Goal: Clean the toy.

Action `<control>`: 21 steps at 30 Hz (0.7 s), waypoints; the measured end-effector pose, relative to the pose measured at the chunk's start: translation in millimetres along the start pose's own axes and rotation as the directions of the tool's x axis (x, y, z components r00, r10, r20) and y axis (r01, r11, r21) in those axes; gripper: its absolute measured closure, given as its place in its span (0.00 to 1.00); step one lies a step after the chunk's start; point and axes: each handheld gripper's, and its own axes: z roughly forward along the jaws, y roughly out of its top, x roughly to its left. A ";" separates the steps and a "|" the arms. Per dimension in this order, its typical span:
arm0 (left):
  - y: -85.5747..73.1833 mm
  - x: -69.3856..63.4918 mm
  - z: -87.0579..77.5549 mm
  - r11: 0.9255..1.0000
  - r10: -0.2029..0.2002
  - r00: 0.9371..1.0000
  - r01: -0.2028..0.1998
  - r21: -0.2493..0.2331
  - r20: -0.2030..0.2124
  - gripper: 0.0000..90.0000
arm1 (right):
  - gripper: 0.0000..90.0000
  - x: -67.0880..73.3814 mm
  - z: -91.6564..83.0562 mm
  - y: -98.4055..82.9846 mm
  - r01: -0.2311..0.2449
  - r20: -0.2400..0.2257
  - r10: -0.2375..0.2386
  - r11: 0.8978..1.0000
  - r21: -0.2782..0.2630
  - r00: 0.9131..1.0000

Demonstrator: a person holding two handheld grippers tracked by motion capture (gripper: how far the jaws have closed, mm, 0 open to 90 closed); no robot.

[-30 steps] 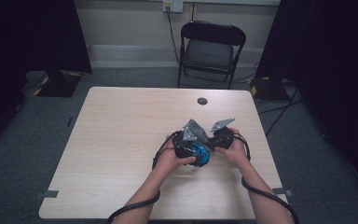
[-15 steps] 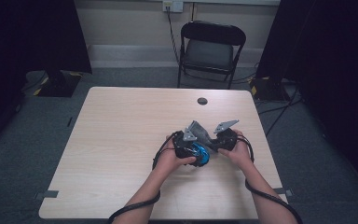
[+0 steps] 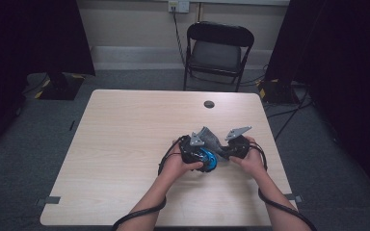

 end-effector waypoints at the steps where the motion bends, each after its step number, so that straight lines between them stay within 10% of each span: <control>1: -0.1 0.0 0.0 1.000 -0.001 1.000 0.001 -0.001 0.001 0.00 | 0.84 0.2 -0.5 -1.0 0.001 0.000 -0.001 1.000 -0.003 1.000; 21: 0.6 -1.2 0.1 1.000 0.000 1.000 0.000 0.005 0.000 0.00 | 0.84 8.1 -18.5 -21.4 0.005 0.008 -0.005 1.000 -0.006 1.000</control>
